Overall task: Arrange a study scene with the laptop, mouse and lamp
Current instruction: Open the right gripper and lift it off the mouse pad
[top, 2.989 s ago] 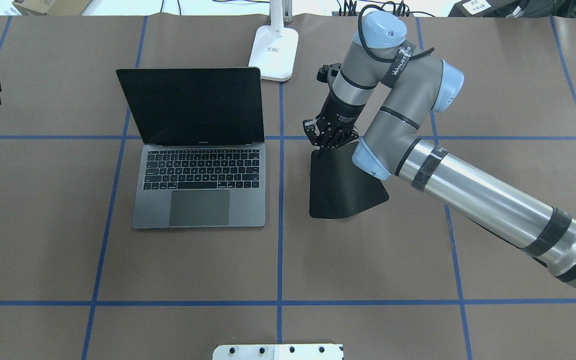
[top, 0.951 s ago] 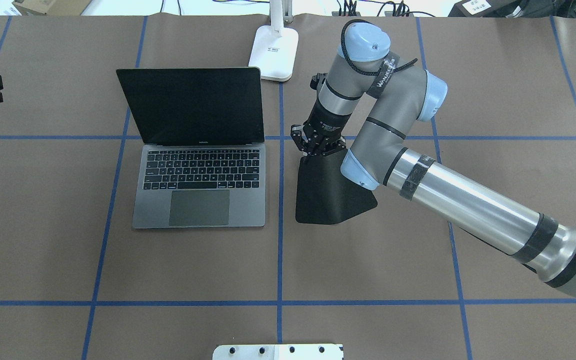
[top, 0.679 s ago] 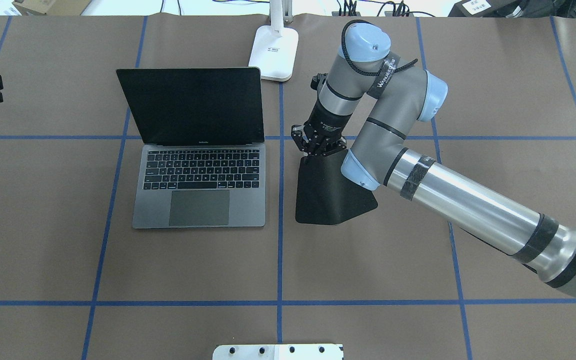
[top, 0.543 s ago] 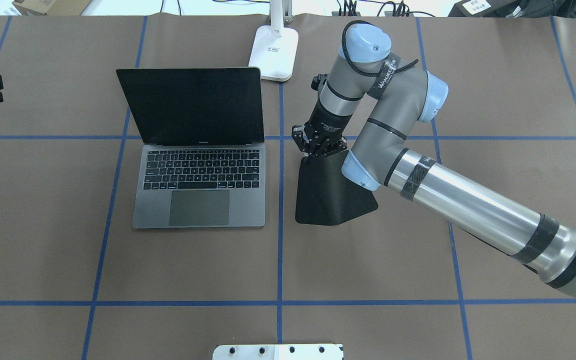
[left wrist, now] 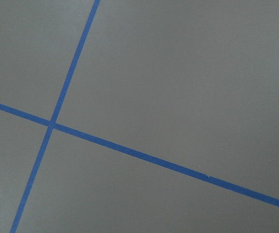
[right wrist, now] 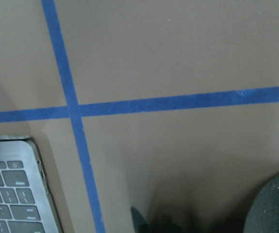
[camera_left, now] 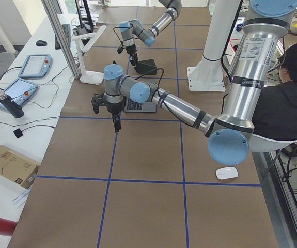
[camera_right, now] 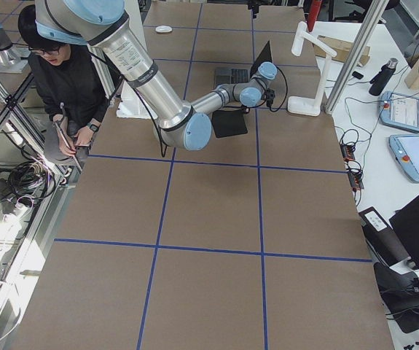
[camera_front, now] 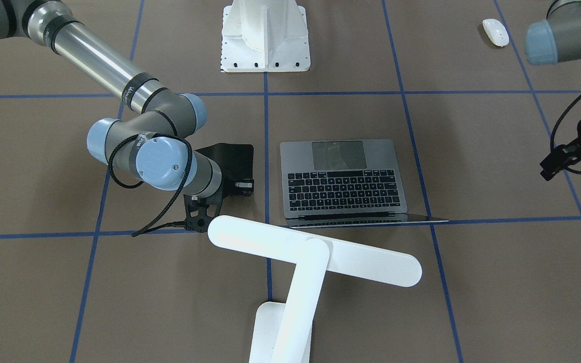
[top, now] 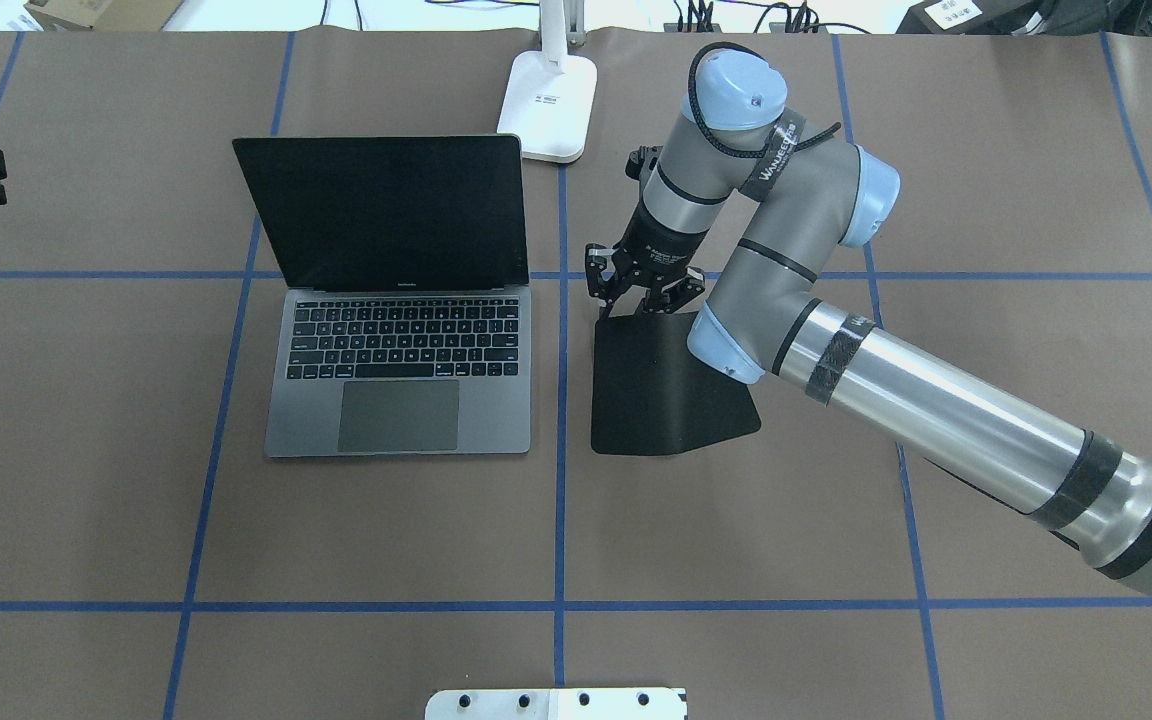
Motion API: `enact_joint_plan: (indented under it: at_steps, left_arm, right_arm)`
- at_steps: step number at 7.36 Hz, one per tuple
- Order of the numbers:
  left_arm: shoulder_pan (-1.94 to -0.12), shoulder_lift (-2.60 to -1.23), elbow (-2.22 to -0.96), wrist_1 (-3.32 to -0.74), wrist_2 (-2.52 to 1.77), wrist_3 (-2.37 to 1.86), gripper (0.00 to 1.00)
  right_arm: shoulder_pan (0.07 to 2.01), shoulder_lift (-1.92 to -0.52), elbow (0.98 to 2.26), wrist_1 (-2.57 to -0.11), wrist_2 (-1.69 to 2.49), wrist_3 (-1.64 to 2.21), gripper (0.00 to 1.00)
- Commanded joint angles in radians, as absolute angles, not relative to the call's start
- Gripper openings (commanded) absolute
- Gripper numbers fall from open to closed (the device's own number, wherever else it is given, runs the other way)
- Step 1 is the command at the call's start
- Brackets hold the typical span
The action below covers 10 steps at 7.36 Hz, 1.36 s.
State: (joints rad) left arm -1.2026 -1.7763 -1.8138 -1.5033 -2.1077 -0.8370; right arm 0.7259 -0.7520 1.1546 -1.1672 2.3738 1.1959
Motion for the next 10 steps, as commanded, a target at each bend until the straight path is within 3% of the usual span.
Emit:
enact_joint_plan:
  at_steps: [1,6,10]
  left_arm:
    - [-1.201,-1.776,-1.810,-1.503,-2.108,-0.838,0.99]
    - [-1.201,-1.779,-1.798,-1.503,-2.108,-0.838,0.99]
    - [-1.210,-1.746,-1.831,-1.509,-2.112,-0.802,0.99]
  right_arm:
    - [0.724,-0.776,1.155,-1.077,2.330,1.197,0.99]
    - [0.726,-0.719,1.157,-1.040,2.131,1.197,0.99]
    - [0.874,-0.796,1.184,-1.055,2.181,1.104,0.99]
